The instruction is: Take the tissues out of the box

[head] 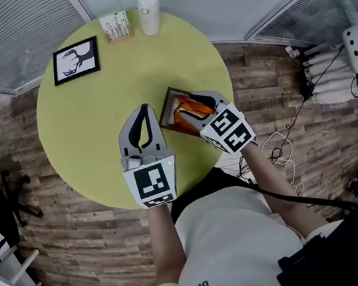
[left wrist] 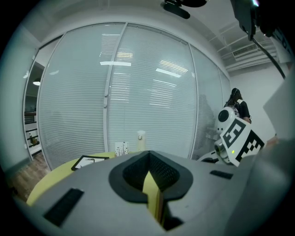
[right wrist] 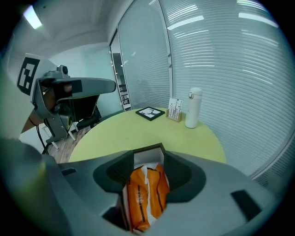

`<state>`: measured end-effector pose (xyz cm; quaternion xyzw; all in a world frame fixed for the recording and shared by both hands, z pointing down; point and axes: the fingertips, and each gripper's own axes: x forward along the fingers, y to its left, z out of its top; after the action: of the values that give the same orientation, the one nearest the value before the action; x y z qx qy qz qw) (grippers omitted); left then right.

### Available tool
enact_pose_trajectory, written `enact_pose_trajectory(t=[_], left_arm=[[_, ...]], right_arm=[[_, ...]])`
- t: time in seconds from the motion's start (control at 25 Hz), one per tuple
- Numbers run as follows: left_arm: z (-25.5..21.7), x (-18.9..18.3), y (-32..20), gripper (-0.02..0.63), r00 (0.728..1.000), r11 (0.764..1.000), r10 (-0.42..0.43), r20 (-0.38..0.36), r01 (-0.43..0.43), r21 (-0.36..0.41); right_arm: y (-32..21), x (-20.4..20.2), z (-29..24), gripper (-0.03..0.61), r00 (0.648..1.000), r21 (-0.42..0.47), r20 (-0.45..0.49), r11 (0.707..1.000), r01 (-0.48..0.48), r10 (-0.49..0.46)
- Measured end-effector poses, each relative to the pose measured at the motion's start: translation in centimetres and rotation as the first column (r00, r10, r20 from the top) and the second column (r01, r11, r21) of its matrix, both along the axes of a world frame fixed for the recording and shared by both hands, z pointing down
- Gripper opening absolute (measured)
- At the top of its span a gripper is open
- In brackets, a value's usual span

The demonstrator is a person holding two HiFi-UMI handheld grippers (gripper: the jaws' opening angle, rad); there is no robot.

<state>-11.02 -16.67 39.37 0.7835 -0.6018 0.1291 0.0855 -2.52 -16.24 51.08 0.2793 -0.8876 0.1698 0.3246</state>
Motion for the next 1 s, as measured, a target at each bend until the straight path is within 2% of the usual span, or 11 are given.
enact_pose_trajectory(t=[1.0], left_arm=[[0.6, -0.2, -0.4, 0.012, 1.0, 1.0, -0.008, 0.004, 0.008, -0.017]], right_arm=[[1.3, -0.4, 3.8, 0.23, 0.989, -0.088, -0.118, 0.993, 0.077, -0.087]])
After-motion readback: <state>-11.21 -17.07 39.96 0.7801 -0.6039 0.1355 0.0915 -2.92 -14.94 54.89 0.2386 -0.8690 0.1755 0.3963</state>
